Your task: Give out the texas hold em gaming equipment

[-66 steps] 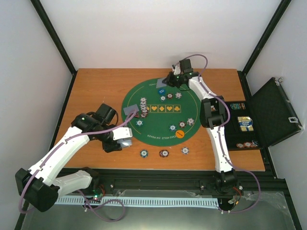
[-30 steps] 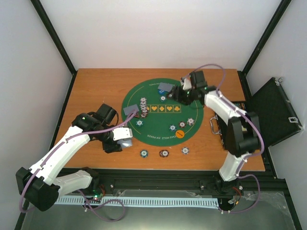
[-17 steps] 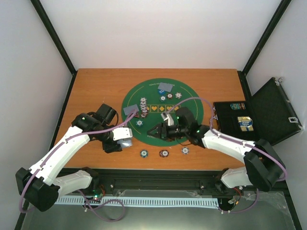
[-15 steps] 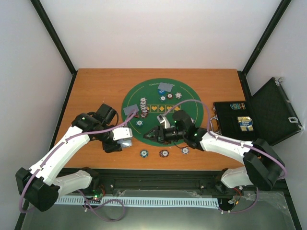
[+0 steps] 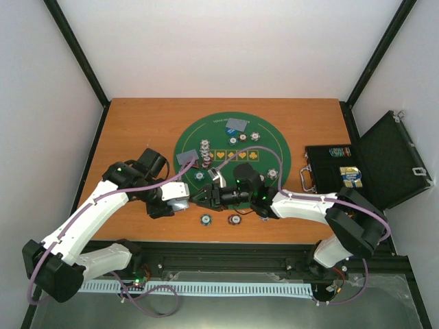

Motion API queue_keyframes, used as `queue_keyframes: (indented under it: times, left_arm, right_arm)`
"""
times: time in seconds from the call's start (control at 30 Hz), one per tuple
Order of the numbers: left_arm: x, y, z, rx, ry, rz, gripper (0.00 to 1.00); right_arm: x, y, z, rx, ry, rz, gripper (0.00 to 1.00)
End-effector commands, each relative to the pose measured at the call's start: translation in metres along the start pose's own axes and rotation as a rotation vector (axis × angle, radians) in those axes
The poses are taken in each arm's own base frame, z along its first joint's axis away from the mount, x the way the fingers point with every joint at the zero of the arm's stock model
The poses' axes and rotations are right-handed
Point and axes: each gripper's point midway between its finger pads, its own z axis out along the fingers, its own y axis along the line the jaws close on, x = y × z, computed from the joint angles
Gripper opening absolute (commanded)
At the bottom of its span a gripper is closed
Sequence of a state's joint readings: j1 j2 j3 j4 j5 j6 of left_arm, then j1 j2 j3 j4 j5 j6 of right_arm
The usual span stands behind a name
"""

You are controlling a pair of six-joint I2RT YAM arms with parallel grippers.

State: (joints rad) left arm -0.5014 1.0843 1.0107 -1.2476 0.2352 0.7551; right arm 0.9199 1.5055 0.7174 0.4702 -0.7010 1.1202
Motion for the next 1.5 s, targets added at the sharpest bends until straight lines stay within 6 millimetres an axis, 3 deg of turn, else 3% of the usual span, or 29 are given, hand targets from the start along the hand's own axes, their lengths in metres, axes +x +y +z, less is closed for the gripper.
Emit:
queue_keyframes:
  times: [0.0,0.5,1.0,1.3,1.47]
  left_arm:
    - [-0.015,0.007,-0.014,-0.041,-0.054,0.007,0.23]
    - [-0.015,0.006,-0.017,-0.043,-0.054,0.021,0.23]
    - [-0.015,0.006,-0.02,-0.043,-0.052,0.021,0.23]
    - [-0.014,0.005,-0.023,-0.05,-0.055,0.028,0.23]
    - [-0.015,0.004,-0.023,-0.047,-0.058,0.026,0.23]
  right_arm:
    - [-0.005,0.027,0.007,-0.08,-0.004,-0.051,0.68]
    - [-0.001,0.031,0.033,-0.133,0.033,-0.018,0.67]
    - [-0.012,0.026,0.06,-0.184,0.057,0.023,0.66]
    - [-0.01,-0.011,0.046,-0.113,0.036,0.073,0.6]
    - [-0.005,-0.033,0.037,-0.064,0.03,0.1,0.51]
